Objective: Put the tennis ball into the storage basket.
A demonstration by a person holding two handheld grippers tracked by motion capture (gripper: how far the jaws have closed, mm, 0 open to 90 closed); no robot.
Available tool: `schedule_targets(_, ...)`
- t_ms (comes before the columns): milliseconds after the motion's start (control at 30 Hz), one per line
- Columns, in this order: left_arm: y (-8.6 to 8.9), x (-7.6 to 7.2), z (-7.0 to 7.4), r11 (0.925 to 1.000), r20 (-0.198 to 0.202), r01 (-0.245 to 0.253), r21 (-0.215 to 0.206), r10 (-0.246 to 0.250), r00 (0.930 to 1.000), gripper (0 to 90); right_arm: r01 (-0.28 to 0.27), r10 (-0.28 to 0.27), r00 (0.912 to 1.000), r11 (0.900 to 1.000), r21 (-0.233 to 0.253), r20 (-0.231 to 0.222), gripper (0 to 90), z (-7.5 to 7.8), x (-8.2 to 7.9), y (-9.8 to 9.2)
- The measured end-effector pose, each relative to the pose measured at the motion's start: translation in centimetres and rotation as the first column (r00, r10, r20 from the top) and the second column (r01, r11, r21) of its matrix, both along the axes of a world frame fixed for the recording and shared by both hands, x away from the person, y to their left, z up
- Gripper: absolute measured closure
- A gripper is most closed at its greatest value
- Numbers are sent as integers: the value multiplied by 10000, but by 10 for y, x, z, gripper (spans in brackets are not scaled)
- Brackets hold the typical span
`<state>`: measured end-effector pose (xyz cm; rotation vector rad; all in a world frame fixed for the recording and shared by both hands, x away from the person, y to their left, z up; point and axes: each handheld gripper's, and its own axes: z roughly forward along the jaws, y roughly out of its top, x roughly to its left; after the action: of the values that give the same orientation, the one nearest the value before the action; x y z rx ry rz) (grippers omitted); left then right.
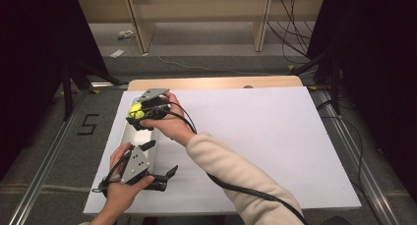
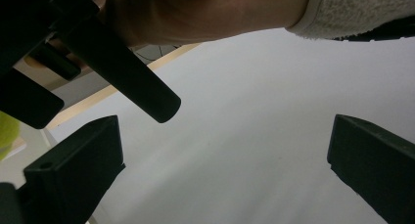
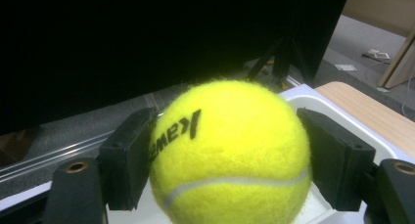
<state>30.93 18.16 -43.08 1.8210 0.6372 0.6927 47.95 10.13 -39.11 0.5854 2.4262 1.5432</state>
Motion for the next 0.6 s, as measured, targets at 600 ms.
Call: schedule_targets(600,0,1,0,10000,51,-18,79,18,10000,0,-19,18,10000,10000,-92,-75,267,-3,2,4)
